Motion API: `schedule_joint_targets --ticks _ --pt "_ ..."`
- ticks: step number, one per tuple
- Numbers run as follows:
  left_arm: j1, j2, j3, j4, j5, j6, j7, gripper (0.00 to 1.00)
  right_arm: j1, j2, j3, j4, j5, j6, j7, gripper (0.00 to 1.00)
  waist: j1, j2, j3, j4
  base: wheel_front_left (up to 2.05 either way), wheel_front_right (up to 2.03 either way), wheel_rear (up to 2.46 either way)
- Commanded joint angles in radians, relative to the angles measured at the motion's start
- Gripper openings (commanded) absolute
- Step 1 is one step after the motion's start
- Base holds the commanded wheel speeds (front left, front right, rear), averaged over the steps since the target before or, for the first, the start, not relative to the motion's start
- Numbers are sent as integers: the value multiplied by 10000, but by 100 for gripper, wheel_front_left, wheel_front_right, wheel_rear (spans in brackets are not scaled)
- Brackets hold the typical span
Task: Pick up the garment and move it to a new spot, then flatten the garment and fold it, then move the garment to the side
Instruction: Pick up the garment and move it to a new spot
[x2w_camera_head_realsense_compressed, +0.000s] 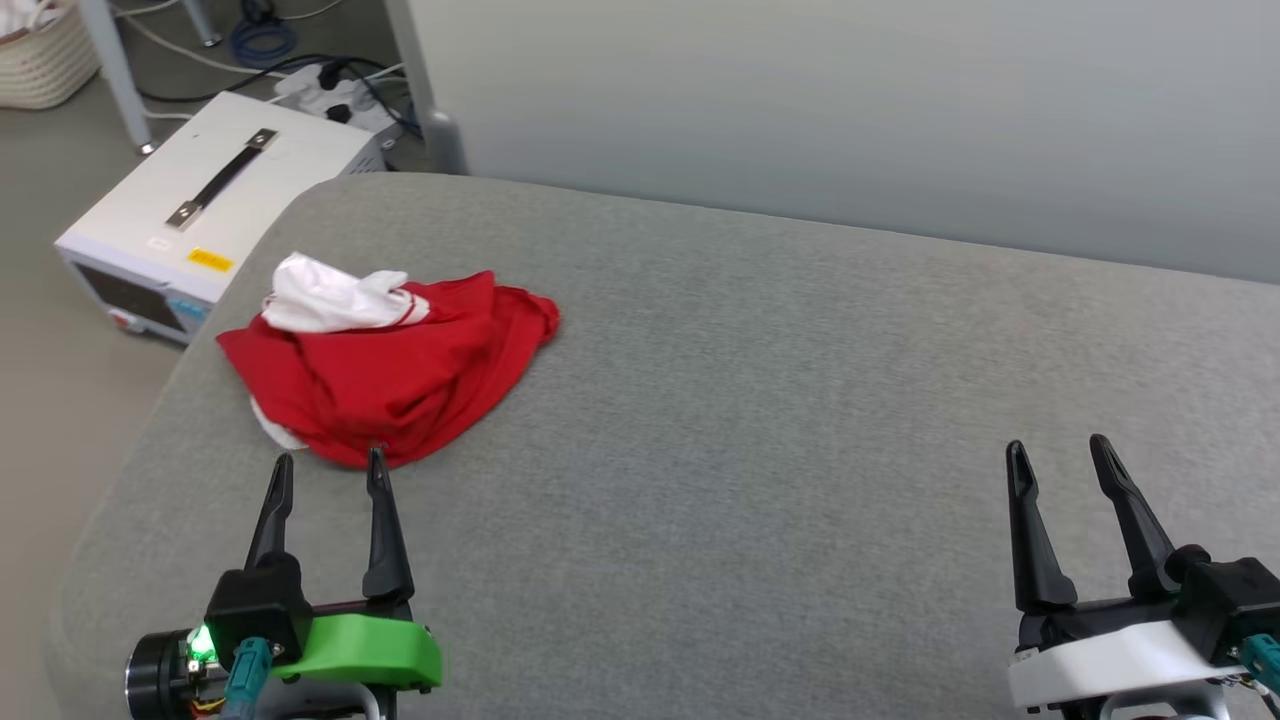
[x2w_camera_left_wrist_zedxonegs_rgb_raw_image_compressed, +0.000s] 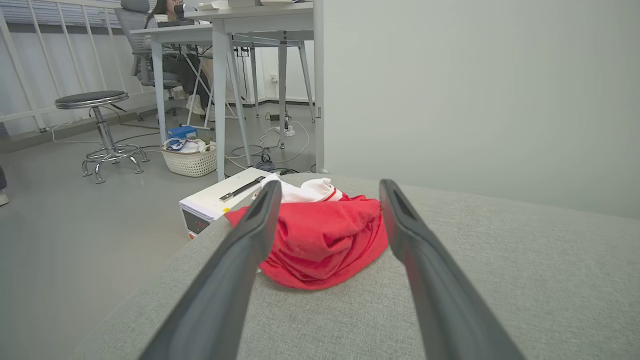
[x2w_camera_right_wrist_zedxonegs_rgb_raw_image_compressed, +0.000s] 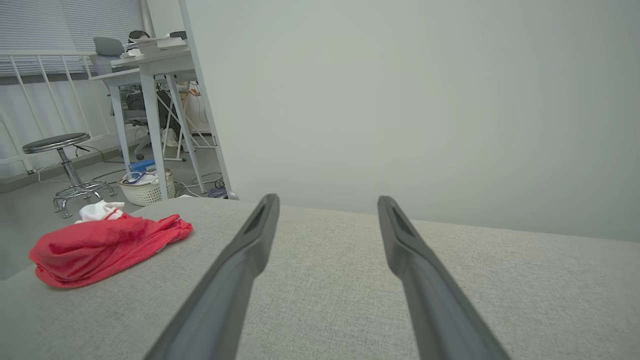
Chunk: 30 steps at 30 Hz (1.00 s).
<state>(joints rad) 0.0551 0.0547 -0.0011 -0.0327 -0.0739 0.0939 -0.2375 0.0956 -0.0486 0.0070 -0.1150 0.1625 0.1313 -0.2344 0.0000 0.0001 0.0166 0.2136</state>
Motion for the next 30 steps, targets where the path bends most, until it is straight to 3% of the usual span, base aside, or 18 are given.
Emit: schedule_joint_targets --ticks 1,13,30 --pt "-51 -43 17 35 -64 93 -104 100 29 -15 13 -78 -20 -5 -136 100 0 -1 112 537 0 0 0" --pt "-33 -45 225 107 -393 146 -243 100 -16 -16 169 -122 -170 -6 -274 100 0 -1 195 1812 0 0 0" --pt "-30 -45 471 198 -986 -54 -243 100 -45 -16 264 -13 -199 -6 -274 100 0 -1 266 2303 0 0 0"
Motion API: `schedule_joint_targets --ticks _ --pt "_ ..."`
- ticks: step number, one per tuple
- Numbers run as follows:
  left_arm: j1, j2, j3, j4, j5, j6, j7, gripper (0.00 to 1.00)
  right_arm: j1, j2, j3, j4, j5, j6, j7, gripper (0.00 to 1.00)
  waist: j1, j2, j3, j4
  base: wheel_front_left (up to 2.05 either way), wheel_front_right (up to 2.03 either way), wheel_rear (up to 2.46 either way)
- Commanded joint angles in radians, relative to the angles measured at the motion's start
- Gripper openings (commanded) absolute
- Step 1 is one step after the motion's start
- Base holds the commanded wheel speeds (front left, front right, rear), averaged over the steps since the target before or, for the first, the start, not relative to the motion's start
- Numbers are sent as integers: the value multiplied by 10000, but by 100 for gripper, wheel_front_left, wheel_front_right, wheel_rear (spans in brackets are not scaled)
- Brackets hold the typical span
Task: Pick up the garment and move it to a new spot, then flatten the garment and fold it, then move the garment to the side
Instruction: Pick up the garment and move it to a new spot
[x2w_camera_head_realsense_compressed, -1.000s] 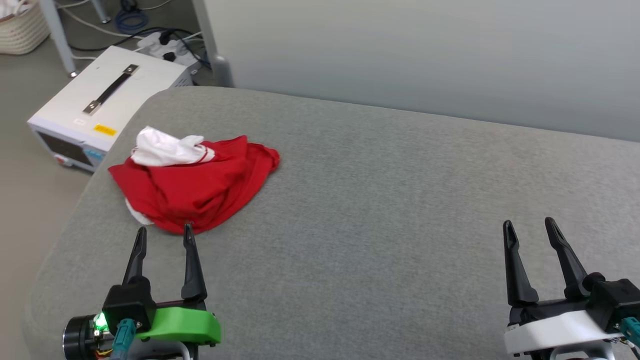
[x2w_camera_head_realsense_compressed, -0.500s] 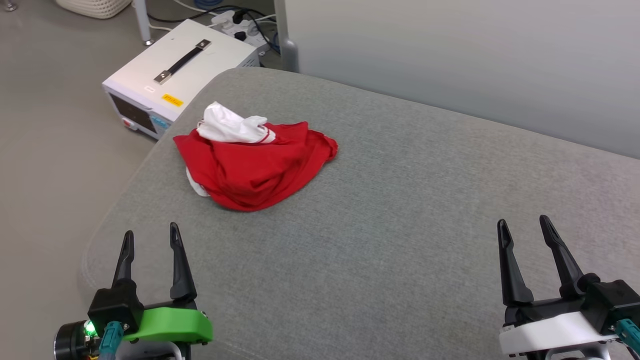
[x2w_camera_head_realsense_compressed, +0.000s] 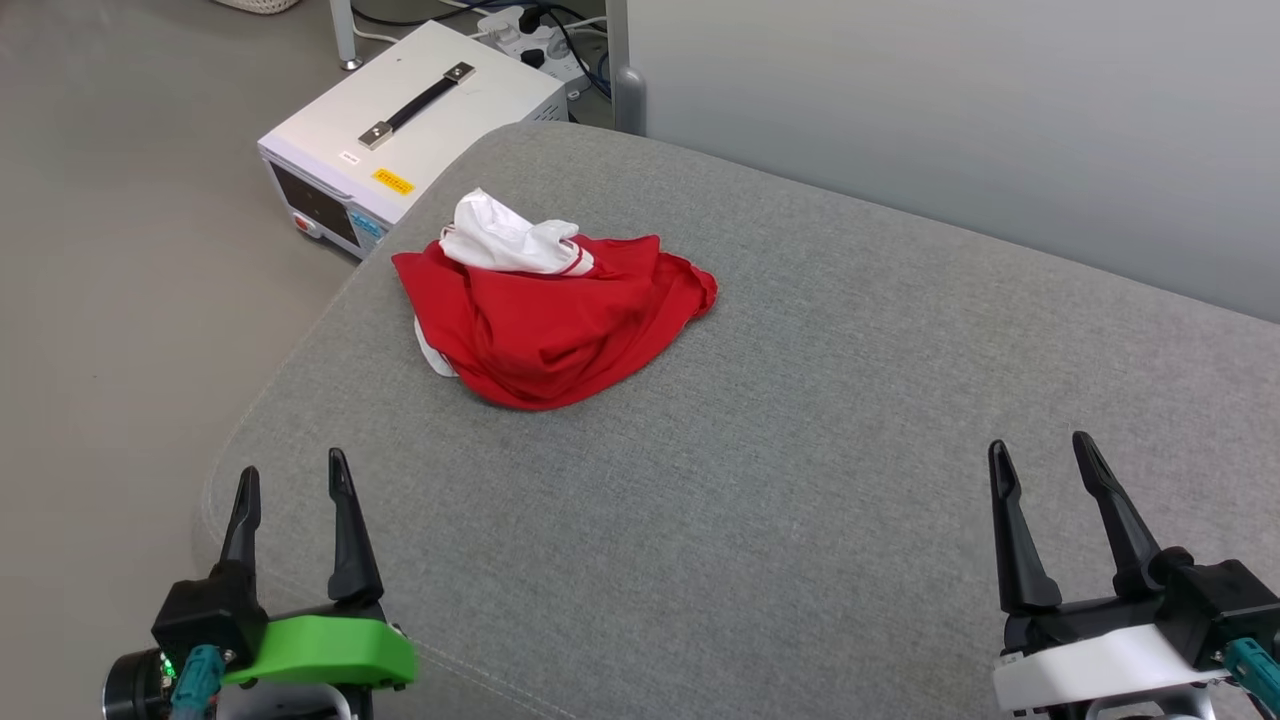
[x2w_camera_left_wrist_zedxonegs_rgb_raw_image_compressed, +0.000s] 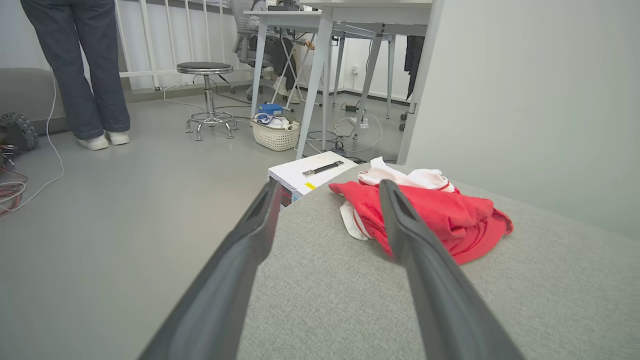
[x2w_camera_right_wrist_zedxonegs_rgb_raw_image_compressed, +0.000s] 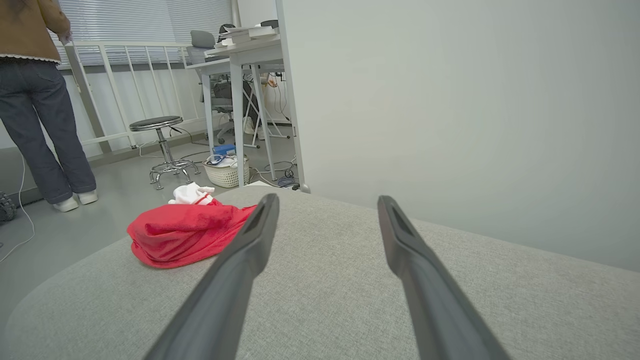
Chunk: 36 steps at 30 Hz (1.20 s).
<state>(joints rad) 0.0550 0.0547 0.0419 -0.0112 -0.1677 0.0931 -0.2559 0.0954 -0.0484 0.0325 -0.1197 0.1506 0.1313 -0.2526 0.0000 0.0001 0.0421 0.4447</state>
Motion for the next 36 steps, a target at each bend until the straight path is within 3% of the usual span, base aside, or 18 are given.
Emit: schedule_joint_targets --ticks 1,9,16,23,26,32,33,34,36 --pt "-93 -45 108 -8 -129 -156 -59 100 -65 -18 40 37 -94 -6 -91 100 0 -1 40 -37 0 0 0" --pt "-1926 173 1212 98 0 -1469 -59 100 -456 -18 125 -72 -419 -6 -91 100 0 -1 659 -454 0 0 0" --pt "-4015 483 1859 372 -411 -2028 -59 100 -940 -18 151 -278 -798 -6 -91 100 0 -1 1626 -1070 0 0 0" --pt "-6117 1668 1561 1705 -959 -2219 -59 100 -1455 -27 86 -463 -1115 -6 -92 100 0 -1 2623 -1548 0 0 0" --pt "-6843 2456 824 2494 -1690 -2231 33 100 -1650 -30 23 -520 -1168 -6 -92 100 0 -1 2878 -1743 0 0 0" --pt "-7842 4028 -916 3811 -3586 -2235 1726 100 -1880 -65 -40 -616 -1189 -6 -92 100 0 -1 3212 -2034 0 0 0" --pt "-7966 4300 -1349 4049 -3999 -2235 2390 100 -1922 -75 -38 -617 -1190 -6 -92 100 0 -1 3258 -2092 0 0 0" --pt "-8313 4941 -2254 4509 -5124 -2236 4145 100 -2016 -80 -56 -633 -1181 -6 -92 100 0 -1 3391 -2234 0 0 0" --pt "-8528 5253 -2733 4662 -5786 -2236 5243 100 -2045 -78 -80 -657 -1173 -6 -92 100 0 -1 3474 -2311 0 0 0"
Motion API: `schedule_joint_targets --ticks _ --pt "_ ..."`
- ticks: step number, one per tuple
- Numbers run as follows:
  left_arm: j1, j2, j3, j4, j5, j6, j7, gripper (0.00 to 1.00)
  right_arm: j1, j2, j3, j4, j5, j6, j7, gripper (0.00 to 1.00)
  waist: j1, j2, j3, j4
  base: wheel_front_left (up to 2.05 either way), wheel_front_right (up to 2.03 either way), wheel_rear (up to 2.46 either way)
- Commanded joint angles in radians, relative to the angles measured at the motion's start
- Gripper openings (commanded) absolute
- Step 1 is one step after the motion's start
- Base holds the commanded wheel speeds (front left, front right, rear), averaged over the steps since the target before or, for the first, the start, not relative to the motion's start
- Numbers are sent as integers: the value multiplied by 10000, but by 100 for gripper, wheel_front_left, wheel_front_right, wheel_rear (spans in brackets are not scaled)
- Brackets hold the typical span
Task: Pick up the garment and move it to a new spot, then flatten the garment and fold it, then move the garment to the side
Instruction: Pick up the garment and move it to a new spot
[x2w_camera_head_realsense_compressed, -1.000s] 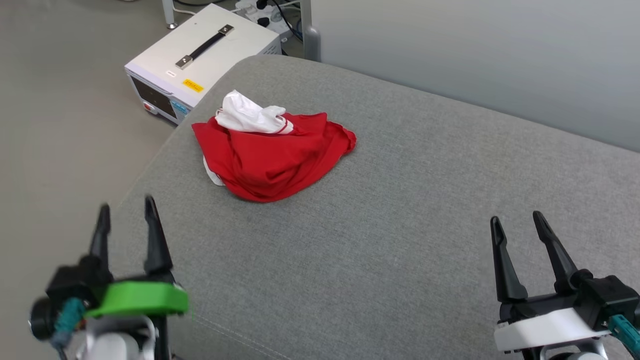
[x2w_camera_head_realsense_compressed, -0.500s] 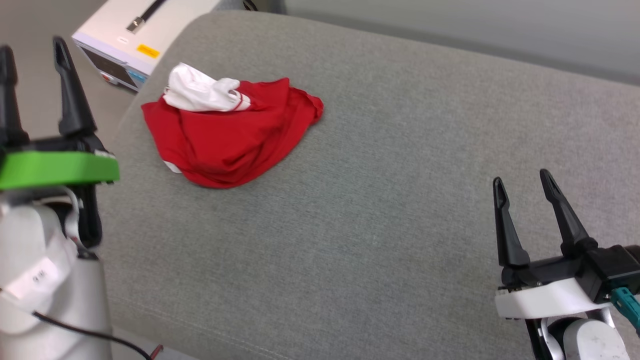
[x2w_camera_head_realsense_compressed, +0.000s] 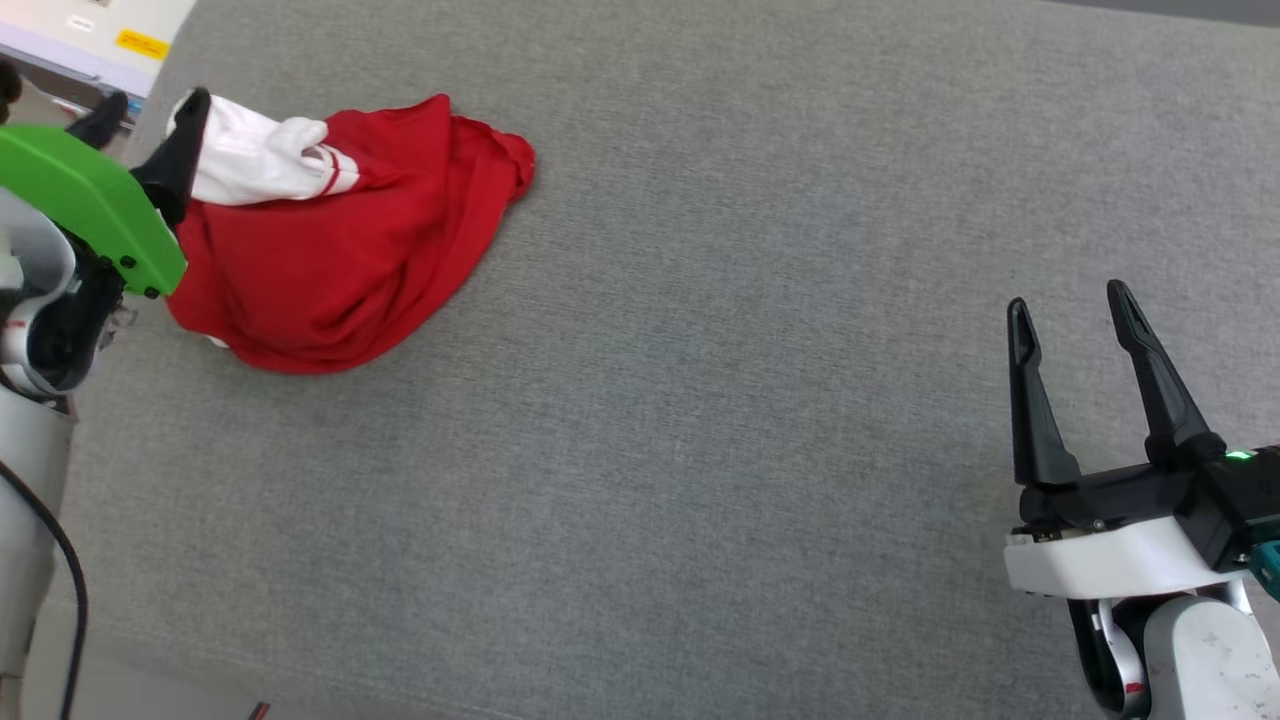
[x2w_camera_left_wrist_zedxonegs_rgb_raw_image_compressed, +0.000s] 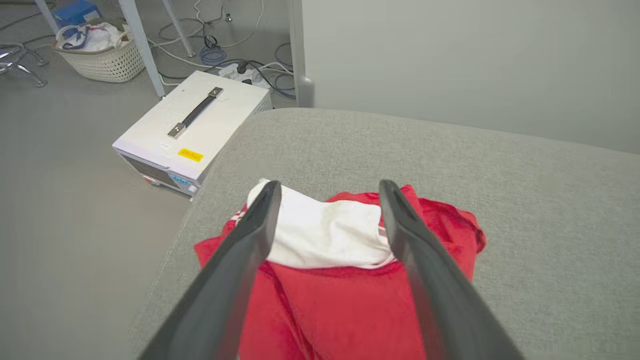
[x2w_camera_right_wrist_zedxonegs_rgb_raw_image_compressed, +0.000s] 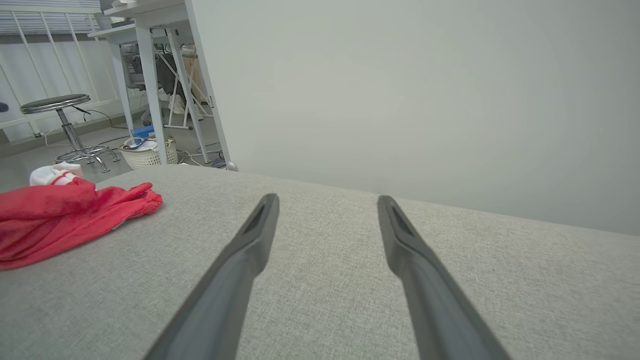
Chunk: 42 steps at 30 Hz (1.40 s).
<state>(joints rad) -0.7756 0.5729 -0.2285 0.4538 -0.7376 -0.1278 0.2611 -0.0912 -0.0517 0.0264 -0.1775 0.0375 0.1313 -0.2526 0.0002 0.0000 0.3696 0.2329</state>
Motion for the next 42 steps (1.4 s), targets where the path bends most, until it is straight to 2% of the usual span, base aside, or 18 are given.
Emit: schedule_joint_targets --ticks 1,8,12,13,14,17,23,24,25,28,32,38,42 --pt "-324 182 -218 57 -328 -27 504 100 -191 -45 -30 -95 -42 -6 -92 100 -2 0 236 -219 0 0 0" --pt "-842 935 -2109 93 -1490 -28 3565 100 -380 -82 -73 -177 -48 -6 -92 100 -2 0 625 -466 0 0 0" --pt "-1087 1041 -2909 331 -1731 -28 4407 100 -532 -93 -41 -196 -15 -6 -92 100 -2 0 868 -618 0 0 0" --pt "-1135 1023 -3335 774 -1821 -28 4648 100 -673 -85 102 -173 3 -6 -92 100 -2 0 1017 -808 0 0 0" --pt "-1072 938 -3964 1163 -1791 -28 4833 100 -762 -65 93 -174 42 -6 -92 100 -2 0 1170 -969 0 0 0" --pt "-973 844 -4684 1568 -1641 -28 4950 100 -787 -51 54 -167 64 -6 -92 100 -2 0 1276 -1064 0 0 0" --pt "-979 526 -5371 2221 -1939 -28 4639 100 -790 -30 -5 -107 98 -6 -92 100 -2 0 1261 -1126 0 0 0" --pt "-1020 526 -5455 2287 -1950 -28 4551 46 -786 -28 -20 -90 105 -6 -92 100 -2 0 1225 -1113 0 0 0" --pt "-1081 534 -5522 2381 -1963 -28 4395 0 -774 -24 -37 -64 115 -6 -92 100 -2 0 1168 -1091 0 0 0" --pt "-1271 659 -5800 2450 -1827 -28 3866 0 -715 -15 -28 -9 159 -6 -92 100 -2 0 930 -1026 0 0 0" --pt "-1599 1054 -6157 2198 -1697 -28 2637 0 -495 1 52 123 272 -6 -92 100 -2 0 200 -943 0 0 0" --pt "-2265 1645 -6790 1231 -1229 -28 1461 0 -73 10 -53 211 524 -6 -92 100 -2 0 -673 -889 0 0 0" --pt "-2763 1758 -7106 552 -917 -28 816 0 119 12 -84 226 718 -6 -92 100 -2 0 -1059 -972 0 0 0"
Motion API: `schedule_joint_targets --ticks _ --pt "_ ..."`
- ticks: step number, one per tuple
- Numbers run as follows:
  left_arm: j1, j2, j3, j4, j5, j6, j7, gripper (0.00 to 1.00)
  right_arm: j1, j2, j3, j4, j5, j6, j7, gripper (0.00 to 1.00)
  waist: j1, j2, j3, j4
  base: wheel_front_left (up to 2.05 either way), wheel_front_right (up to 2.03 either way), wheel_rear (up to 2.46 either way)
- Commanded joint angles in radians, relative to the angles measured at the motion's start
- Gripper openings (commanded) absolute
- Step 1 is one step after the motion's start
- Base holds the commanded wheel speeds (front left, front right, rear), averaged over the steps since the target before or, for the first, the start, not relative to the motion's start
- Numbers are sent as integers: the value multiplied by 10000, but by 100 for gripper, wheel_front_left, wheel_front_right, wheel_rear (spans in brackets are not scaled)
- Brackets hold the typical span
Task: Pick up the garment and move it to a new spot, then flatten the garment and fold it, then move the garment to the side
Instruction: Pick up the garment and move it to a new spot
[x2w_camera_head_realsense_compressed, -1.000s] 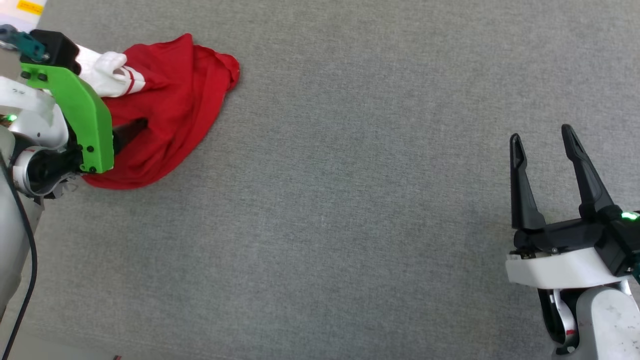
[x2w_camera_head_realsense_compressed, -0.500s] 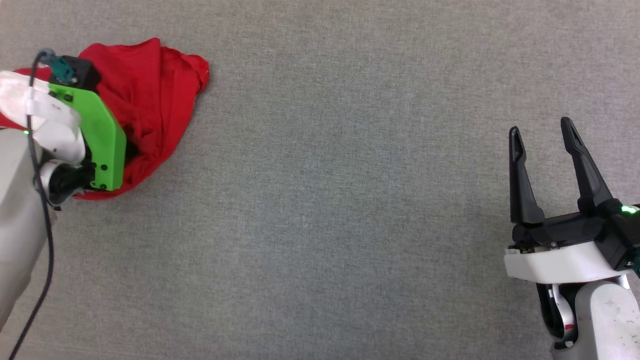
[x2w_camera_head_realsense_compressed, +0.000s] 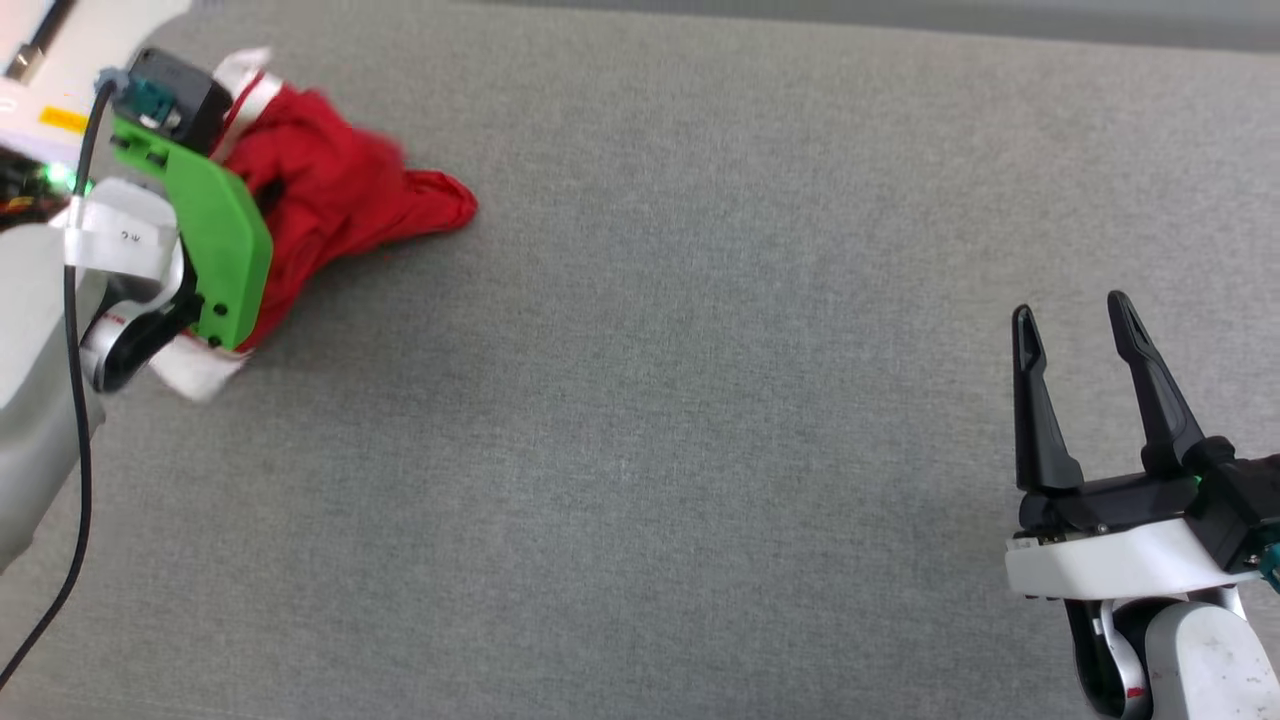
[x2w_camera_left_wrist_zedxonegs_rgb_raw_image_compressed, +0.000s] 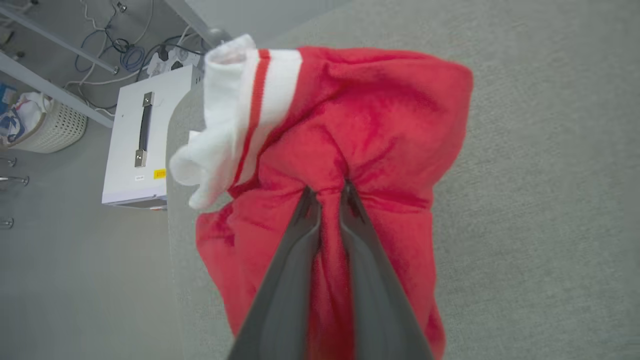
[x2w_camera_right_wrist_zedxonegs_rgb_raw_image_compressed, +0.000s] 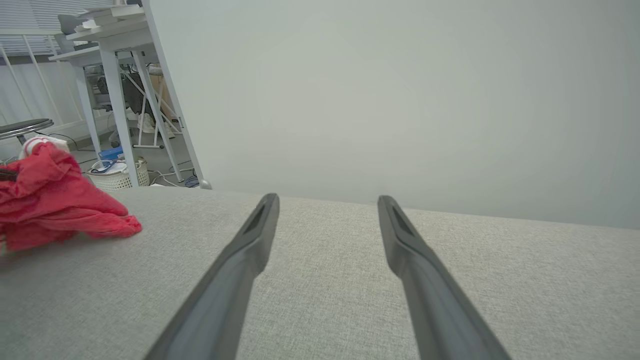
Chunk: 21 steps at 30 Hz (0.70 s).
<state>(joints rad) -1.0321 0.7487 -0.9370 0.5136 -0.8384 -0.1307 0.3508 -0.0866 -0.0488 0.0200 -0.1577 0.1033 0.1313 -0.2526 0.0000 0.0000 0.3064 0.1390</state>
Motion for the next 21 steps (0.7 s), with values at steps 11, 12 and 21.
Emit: schedule_joint_targets --ticks 11,12,21 --pt "-1134 -797 -1080 -1726 893 0 -660 0 101 -15 -37 10 616 -6 -92 100 0 0 -633 -1099 0 0 0" --pt "-1208 -959 -1190 -1825 936 0 -688 0 94 -15 -61 4 663 -6 -92 100 0 0 -590 -1242 0 0 0" --pt "-1774 -2833 -2499 -1460 1098 0 -1307 0 -148 -15 -167 11 1095 -6 -92 100 0 0 -127 -2502 0 0 0"
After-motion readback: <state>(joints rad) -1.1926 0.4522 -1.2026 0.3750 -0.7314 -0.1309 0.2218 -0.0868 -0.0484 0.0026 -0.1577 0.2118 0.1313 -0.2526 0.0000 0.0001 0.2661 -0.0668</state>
